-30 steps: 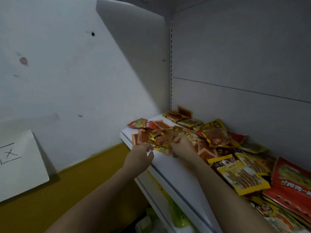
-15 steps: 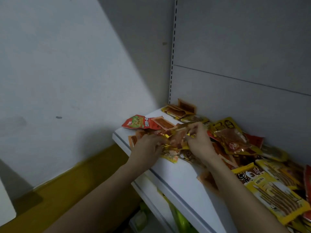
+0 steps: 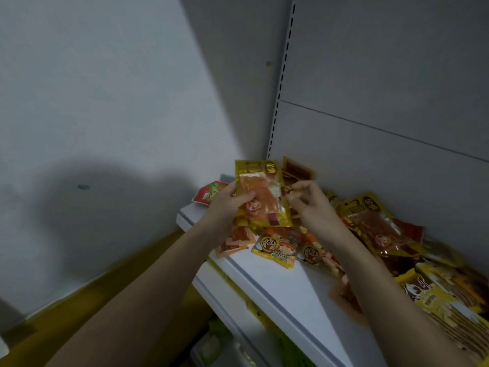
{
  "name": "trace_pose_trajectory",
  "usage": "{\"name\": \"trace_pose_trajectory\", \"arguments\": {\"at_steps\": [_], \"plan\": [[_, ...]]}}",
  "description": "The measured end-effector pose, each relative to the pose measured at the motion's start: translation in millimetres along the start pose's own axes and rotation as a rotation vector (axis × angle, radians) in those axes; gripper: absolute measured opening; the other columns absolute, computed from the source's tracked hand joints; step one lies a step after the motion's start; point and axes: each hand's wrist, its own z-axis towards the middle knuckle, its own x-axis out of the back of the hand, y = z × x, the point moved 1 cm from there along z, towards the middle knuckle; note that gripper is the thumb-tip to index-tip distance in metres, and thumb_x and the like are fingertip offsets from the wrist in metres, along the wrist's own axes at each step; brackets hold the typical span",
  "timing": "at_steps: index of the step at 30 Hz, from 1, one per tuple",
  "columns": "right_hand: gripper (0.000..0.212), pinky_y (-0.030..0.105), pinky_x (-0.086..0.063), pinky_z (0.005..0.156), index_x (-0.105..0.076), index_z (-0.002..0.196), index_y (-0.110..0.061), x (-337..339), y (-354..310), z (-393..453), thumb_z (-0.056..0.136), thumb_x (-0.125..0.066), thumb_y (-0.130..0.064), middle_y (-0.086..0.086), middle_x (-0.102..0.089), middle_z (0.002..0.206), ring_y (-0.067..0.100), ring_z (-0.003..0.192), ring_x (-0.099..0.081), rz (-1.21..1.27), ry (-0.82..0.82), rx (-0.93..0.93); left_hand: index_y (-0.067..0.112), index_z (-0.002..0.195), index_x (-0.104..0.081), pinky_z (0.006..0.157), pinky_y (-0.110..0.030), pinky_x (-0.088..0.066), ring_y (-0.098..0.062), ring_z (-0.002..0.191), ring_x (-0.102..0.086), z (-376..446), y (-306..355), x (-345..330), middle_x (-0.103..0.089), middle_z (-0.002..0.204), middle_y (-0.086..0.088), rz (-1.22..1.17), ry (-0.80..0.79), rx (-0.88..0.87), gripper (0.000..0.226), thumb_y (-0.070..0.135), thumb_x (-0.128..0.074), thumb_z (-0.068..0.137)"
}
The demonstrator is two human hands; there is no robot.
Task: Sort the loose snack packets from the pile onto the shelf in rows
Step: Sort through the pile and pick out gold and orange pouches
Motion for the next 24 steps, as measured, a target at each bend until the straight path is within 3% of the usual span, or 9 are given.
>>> {"name": "trace_pose_trajectory", "arguments": {"at_steps": [2,4,6,9,14,18,21,24], "plan": [[0.015,0.045,-0.056,0.071,-0.049,0.109,-0.018,-4,10,9,0.1,-0.056,-0.028,0.005,-0.066,0.103,0.022,0.079,-0.065,-0.175,0.062,-0.057,0.006,0.121,-0.064,0.068,-0.035,-0.06,-0.027,0.088,-0.075,3,-1,22,-0.076,0.104,-0.013,0.059,0.074,-0.01,0.026,0.009,-0.064,0.095],[0.023,0.037,-0.052,0.065,-0.049,0.109,-0.016,-9,17,15,0.097,-0.059,-0.033,0.0,-0.061,0.099,0.021,0.083,-0.063,-0.429,0.071,-0.085,0.011,0.12,-0.064,0.072,-0.036,-0.06,-0.027,0.092,-0.074,3,-2,41,-0.075,0.108,-0.012,0.092,0.176,-0.007,0.026,0.009,-0.065,0.094],[0.032,0.032,-0.043,0.066,-0.049,0.115,-0.011,-19,24,19,0.094,-0.065,-0.03,0.003,-0.058,0.102,0.024,0.094,-0.06,-0.558,0.042,-0.112,0.016,0.111,-0.065,0.08,-0.04,-0.059,-0.027,0.093,-0.072,3,-5,56,-0.074,0.108,-0.012,0.124,0.239,-0.023,0.021,0.007,-0.066,0.092],[0.036,0.033,-0.045,0.074,-0.051,0.113,-0.007,-31,30,25,0.088,-0.073,-0.021,0.011,-0.061,0.112,0.03,0.106,-0.059,-0.618,0.049,-0.137,0.024,0.098,-0.065,0.086,-0.042,-0.058,-0.025,0.093,-0.071,-1,-11,63,-0.074,0.103,-0.006,0.217,0.243,-0.053,0.018,0.008,-0.068,0.091],[0.028,0.039,-0.053,0.086,-0.065,0.111,-0.005,-30,28,27,0.086,-0.073,-0.016,0.011,-0.067,0.111,0.029,0.103,-0.063,-0.606,0.032,-0.19,0.027,0.091,-0.063,0.076,-0.031,-0.054,-0.014,0.084,-0.066,-2,-30,57,-0.071,0.101,-0.006,0.308,0.213,-0.043,0.026,0.001,-0.062,0.093],[0.01,0.031,-0.046,0.068,-0.068,0.09,-0.002,-4,16,16,0.089,-0.068,-0.013,0.008,-0.063,0.083,0.022,0.078,-0.06,-0.376,0.025,-0.209,0.029,0.091,-0.059,0.067,-0.025,-0.051,-0.01,0.081,-0.064,-5,-34,48,-0.068,0.092,0.002,0.3,0.223,-0.052,0.026,0.004,-0.06,0.096],[0.012,0.032,-0.048,0.065,-0.059,0.081,-0.012,33,10,3,0.091,-0.065,-0.012,0.003,-0.06,0.079,0.018,0.073,-0.057,-0.128,-0.003,-0.277,0.027,0.096,-0.06,0.071,-0.029,-0.054,-0.014,0.085,-0.067,-8,-35,45,-0.069,0.096,0.0,0.303,0.211,-0.051,0.024,0.003,-0.059,0.096],[0.011,0.028,-0.043,0.056,-0.058,0.082,-0.012,71,11,-8,0.09,-0.059,-0.005,0.008,-0.055,0.076,0.021,0.066,-0.054,-0.014,0.03,-0.314,0.027,0.106,-0.06,0.076,-0.032,-0.055,-0.019,0.095,-0.067,-10,-36,39,-0.069,0.105,-0.002,0.288,0.203,-0.069,0.026,0.003,-0.06,0.096]]}}
